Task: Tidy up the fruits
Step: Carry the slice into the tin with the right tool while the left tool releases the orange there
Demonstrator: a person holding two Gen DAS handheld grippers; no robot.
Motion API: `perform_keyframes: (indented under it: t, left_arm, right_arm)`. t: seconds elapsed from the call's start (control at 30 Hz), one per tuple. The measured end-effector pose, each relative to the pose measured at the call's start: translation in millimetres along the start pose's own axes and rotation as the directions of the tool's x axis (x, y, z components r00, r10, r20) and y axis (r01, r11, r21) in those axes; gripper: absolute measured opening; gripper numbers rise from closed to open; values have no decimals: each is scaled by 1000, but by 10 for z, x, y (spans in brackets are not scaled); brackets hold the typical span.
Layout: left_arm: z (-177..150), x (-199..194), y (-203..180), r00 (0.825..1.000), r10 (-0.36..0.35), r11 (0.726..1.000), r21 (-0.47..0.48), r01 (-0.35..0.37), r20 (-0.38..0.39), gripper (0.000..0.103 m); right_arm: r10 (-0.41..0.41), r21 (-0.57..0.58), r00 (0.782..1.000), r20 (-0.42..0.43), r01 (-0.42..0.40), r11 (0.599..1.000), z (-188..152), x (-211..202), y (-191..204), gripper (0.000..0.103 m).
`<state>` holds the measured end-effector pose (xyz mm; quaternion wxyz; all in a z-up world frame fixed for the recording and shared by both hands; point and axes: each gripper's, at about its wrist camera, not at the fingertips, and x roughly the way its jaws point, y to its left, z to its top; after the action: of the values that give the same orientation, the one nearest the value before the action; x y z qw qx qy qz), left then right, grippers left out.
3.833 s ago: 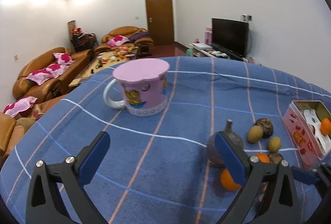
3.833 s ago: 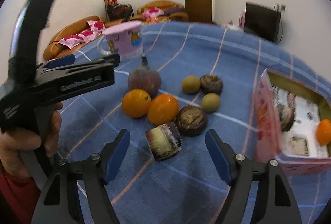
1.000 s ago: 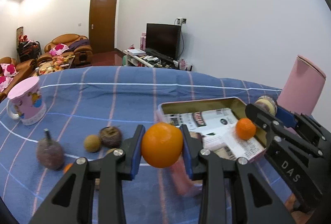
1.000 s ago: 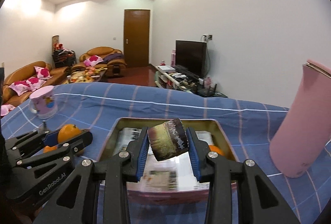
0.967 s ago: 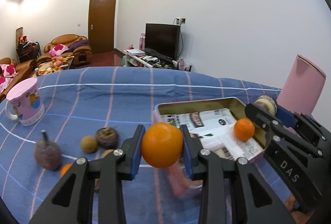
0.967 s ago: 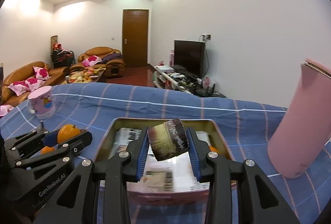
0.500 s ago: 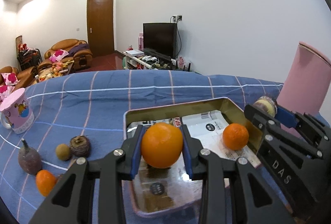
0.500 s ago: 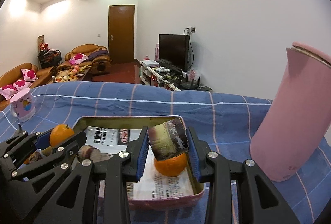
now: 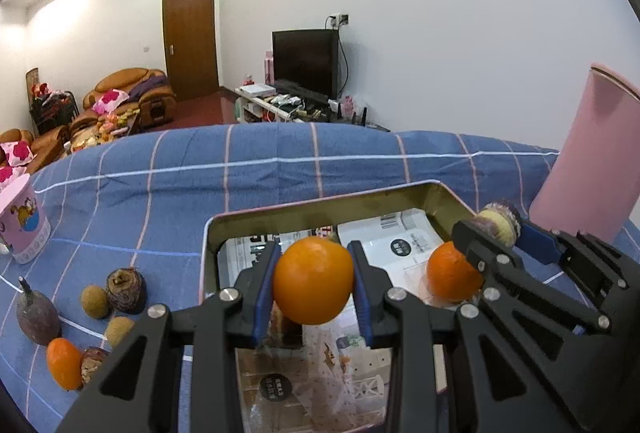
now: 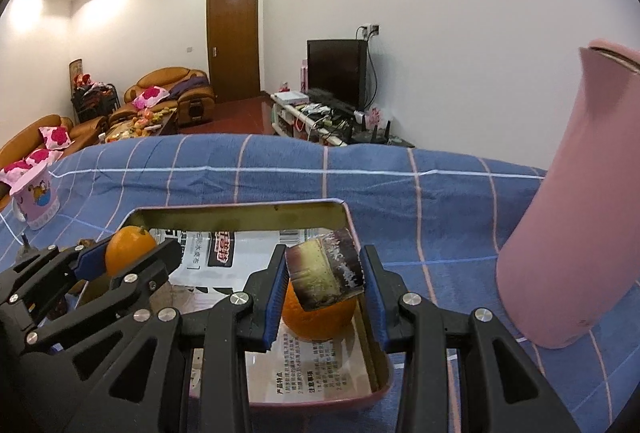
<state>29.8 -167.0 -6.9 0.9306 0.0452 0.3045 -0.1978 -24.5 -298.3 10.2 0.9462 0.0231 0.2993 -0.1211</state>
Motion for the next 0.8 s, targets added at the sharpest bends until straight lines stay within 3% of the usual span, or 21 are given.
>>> perform_keyframes:
  t: [0.33,0.67,0.73,0.8]
  left_arm:
    - [-3,20,31,1000,5,1000,-24,-5,-15,36]
    - [-25,-60,101,999,33,998,-53,-31,20,38]
    - [-26,-106,82,998,45,998,-38,-43,43,40]
    - [-23,-162,71,994,81,997,-21,-79,72,51]
  right_arm:
    - [51,5,998,-38,-50,999,-2,78,9,38]
    - [187,47,981,-58,-184,982,9,161,-26,39]
    - [202,62,978,-56,-199,978,9,156,-49,39]
    - [224,85,973,-57,-219,972,15,157,-77,40]
